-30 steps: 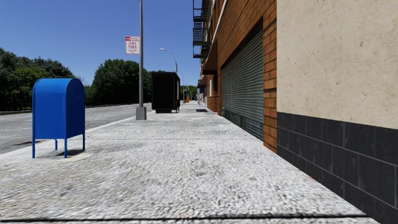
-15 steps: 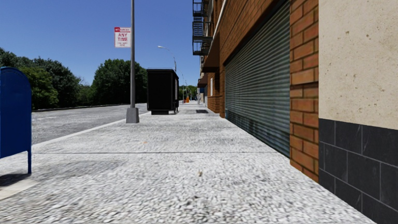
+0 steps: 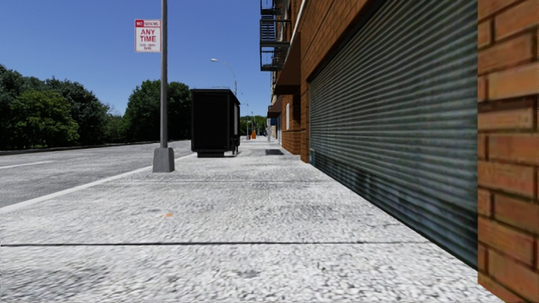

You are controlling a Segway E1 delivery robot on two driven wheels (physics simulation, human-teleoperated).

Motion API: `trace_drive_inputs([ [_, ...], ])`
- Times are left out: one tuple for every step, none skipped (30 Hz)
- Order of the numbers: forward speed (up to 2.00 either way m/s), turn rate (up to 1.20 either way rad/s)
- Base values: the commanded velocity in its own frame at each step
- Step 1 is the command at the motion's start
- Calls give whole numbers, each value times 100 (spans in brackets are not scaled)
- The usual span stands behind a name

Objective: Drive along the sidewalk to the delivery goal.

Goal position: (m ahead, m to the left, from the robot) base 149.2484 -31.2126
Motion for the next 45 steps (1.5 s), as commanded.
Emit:
trace_drive_inputs([
  [200,0],
  [200,0],
  [200,0],
  [200,0],
  [200,0],
  [200,0],
  [200,0],
  [200,0],
  [200,0],
  [200,0],
  [200,0],
  [200,0],
  [200,0],
  [200,0],
  [200,0],
  [200,0],
  [200,0],
  [200,0],
  [200,0],
  [200,0],
  [200,0],
  [200,0],
  [200,0],
  [200,0],
  [200,0],
  [200,0],
  [200,0],
  [200,0],
  [200,0],
  [200,0],
  [200,0],
  [200,0],
  [200,0],
  [200,0],
  [200,0],
  [200,0],
  [200,0],
  [200,0],
  [200,0],
  [200,0],
  [200,0],
  [200,0],
  [200,0],
  [200,0],
  [200,0],
])
